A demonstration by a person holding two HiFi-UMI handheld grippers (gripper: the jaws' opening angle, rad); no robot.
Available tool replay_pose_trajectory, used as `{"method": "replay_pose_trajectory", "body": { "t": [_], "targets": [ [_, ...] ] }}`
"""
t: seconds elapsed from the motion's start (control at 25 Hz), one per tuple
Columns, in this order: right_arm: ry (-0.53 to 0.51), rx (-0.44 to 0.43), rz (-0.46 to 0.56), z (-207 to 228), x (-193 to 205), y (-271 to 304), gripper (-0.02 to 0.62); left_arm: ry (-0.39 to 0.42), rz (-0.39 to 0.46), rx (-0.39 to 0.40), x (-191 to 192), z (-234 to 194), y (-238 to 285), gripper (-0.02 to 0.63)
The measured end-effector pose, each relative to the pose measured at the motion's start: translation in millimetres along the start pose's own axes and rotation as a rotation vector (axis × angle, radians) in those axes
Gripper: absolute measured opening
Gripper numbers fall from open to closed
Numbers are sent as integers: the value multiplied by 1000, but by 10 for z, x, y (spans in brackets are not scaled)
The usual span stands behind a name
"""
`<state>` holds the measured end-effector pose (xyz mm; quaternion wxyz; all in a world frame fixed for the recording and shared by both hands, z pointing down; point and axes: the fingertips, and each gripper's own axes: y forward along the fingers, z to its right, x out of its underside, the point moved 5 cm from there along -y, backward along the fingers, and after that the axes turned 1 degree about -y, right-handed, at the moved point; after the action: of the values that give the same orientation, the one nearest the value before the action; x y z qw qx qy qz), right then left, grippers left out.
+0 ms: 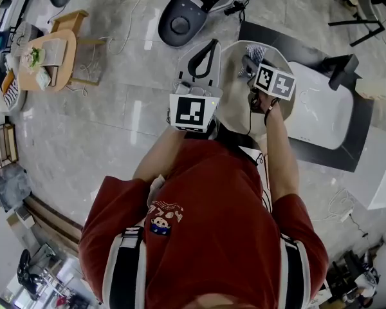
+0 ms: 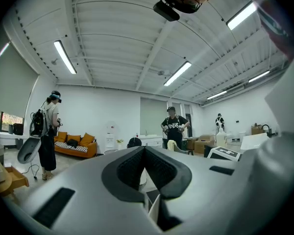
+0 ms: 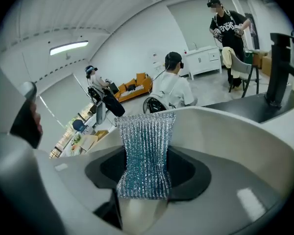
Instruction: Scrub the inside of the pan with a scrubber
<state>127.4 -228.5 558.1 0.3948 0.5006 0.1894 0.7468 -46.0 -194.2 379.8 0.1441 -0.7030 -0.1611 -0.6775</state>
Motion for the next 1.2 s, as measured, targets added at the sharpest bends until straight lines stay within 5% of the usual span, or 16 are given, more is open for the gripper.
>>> {"method": "replay_pose_trajectory", "body": {
  "t": [0.76,1.2],
  "targets": [
    [-108,-378,-152,-743,294,141,258,11,-1,-123,-11,-143,-374,6],
    [-229,-596,-374,-1055,717,3,265,9,5,-164,-54,-127,-594,6]
  ]
}}
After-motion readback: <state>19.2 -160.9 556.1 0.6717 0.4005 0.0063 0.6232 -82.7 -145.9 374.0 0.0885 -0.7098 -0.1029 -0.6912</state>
